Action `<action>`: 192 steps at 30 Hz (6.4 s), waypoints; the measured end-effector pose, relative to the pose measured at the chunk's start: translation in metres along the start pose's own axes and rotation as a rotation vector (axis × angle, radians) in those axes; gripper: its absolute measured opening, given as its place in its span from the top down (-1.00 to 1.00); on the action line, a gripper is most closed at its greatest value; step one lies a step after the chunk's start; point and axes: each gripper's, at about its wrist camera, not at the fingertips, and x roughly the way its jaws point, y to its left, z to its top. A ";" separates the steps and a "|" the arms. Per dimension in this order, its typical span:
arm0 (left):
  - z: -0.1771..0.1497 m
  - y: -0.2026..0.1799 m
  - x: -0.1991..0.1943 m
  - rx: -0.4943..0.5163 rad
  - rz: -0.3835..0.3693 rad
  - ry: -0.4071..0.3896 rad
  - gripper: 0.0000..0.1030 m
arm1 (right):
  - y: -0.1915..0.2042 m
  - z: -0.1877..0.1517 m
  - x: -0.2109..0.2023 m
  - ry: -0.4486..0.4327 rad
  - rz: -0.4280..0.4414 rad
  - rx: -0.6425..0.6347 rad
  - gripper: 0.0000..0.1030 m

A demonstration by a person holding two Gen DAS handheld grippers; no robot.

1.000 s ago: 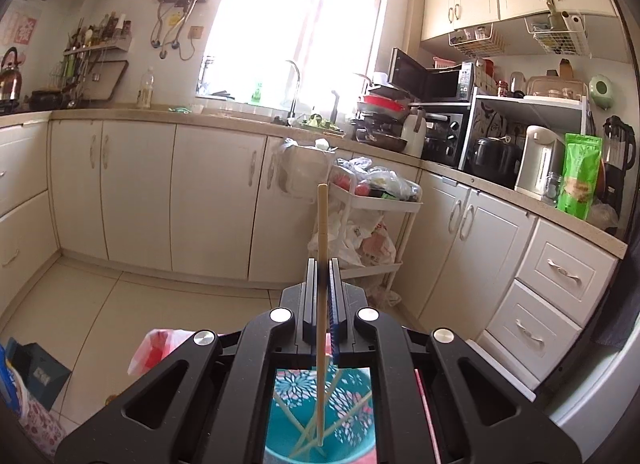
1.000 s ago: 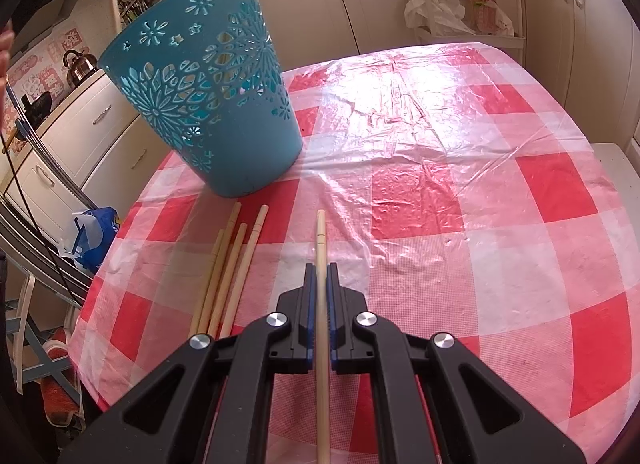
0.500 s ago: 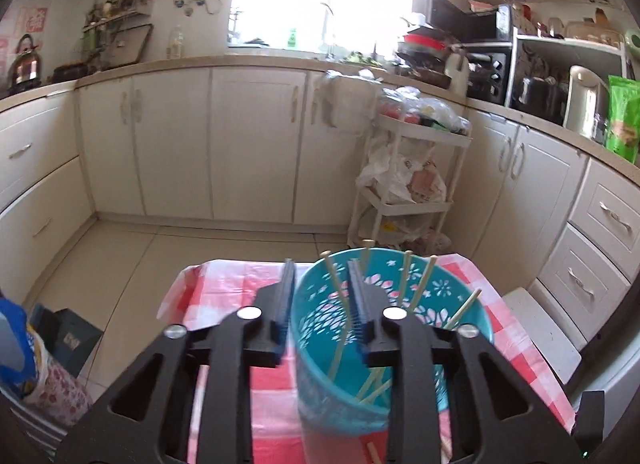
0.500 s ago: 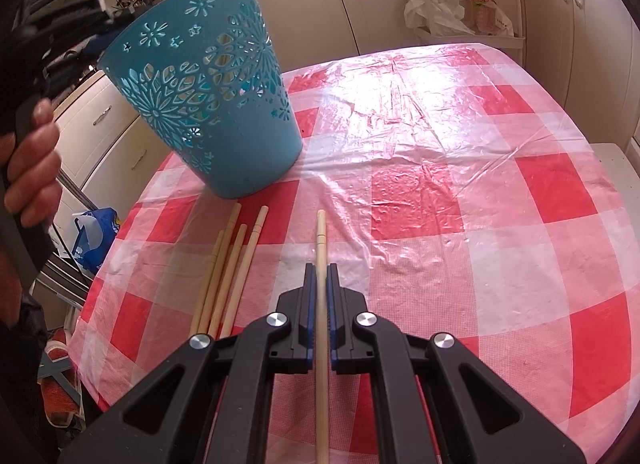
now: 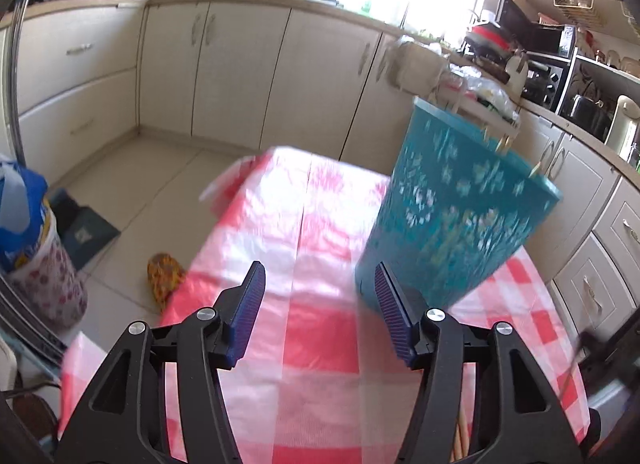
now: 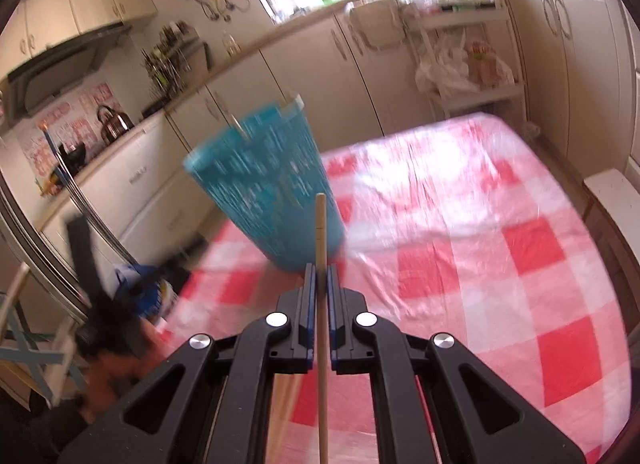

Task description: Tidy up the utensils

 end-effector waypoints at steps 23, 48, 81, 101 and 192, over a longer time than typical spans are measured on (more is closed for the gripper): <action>-0.013 0.040 0.012 -0.196 -0.106 0.030 -0.26 | 0.064 0.134 -0.020 -0.147 0.067 -0.056 0.76; -0.013 0.048 0.013 -0.246 -0.140 0.014 -0.33 | -0.056 0.007 0.096 0.319 -0.498 -0.076 0.22; -0.016 0.051 0.014 -0.274 -0.135 0.014 -0.38 | 0.087 0.157 -0.005 -0.080 0.049 -0.116 0.93; -0.015 0.052 0.015 -0.283 -0.137 0.012 -0.45 | -0.015 0.041 0.179 0.274 -0.415 -0.215 0.56; -0.051 -0.005 -0.055 0.056 0.053 0.022 -0.57 | 0.016 -0.048 0.079 0.259 -0.155 -0.124 0.45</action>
